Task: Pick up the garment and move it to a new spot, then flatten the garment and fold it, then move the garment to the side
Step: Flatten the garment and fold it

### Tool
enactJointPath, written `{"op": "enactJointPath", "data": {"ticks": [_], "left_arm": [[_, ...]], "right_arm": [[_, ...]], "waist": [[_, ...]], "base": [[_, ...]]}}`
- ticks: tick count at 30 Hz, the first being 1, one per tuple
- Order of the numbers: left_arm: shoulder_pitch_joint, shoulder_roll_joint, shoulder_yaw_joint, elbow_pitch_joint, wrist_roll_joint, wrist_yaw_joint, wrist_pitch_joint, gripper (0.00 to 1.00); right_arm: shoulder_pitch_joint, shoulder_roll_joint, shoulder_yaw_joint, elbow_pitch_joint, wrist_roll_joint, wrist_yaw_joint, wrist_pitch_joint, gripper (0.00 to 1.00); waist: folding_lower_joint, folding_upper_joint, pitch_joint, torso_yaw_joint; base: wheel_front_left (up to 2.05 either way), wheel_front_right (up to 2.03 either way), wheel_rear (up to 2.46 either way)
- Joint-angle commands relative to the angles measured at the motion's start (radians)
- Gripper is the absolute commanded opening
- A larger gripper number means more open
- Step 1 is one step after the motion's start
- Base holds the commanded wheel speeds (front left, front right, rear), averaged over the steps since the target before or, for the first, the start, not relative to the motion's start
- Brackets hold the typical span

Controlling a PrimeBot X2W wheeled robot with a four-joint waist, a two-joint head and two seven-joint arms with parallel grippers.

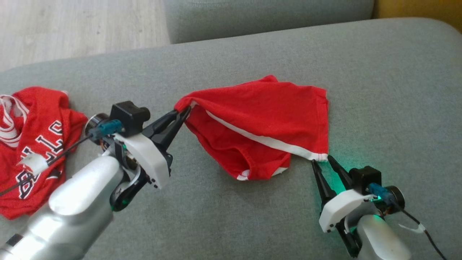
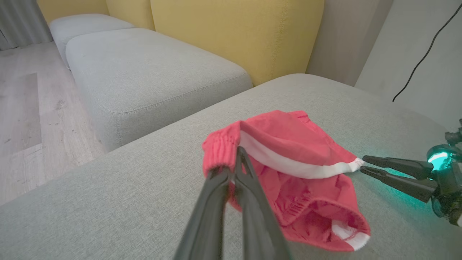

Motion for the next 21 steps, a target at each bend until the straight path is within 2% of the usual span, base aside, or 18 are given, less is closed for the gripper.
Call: {"op": "enactJointPath", "data": {"ticks": [1,3,6,9,15,17,21], "left_arm": [[-0.059,0.028,0.033,-0.015,-0.013,0.002,-0.014,0.00],[-0.059,0.031,0.025,-0.014,-0.020,0.002,-0.016,0.00],[-0.060,0.034,0.017,-0.014,-0.028,0.002,-0.018,0.00],[-0.062,0.038,0.007,-0.017,-0.034,0.002,-0.018,0.00],[-0.067,0.040,-0.011,-0.020,-0.043,0.002,-0.018,0.00],[-0.070,0.040,-0.018,-0.021,-0.046,0.002,-0.018,0.00],[-0.074,0.041,-0.025,-0.022,-0.050,0.002,-0.019,0.00]], "right_arm": [[-0.011,-0.002,0.015,-0.012,-0.002,-0.001,-0.004,0.65],[-0.011,-0.002,0.011,0.003,-0.001,-0.001,-0.004,0.62],[-0.018,-0.002,0.011,0.022,0.006,-0.001,-0.004,0.71],[-0.026,-0.002,0.015,0.041,0.017,-0.001,-0.004,0.74],[-0.041,-0.002,0.021,0.070,0.032,-0.001,-0.004,0.74],[-0.047,-0.002,0.022,0.078,0.035,-0.001,-0.004,0.71],[-0.057,-0.002,0.016,0.087,0.036,-0.001,-0.004,0.74]], "waist": [[0.0000,0.0000,-0.011,0.005],[0.0000,0.0000,-0.018,0.008],[0.0000,0.0000,-0.024,0.012],[0.0000,0.0000,-0.026,0.016],[0.0000,0.0000,-0.024,0.025],[0.0000,0.0000,-0.023,0.028],[0.0000,0.0000,-0.020,0.032]], "base": [[0.00,0.00,0.00],[0.00,0.00,0.00],[0.00,0.00,0.00],[0.00,0.00,0.00],[0.00,0.00,0.00],[0.00,0.00,0.00],[0.00,0.00,0.00]]}}
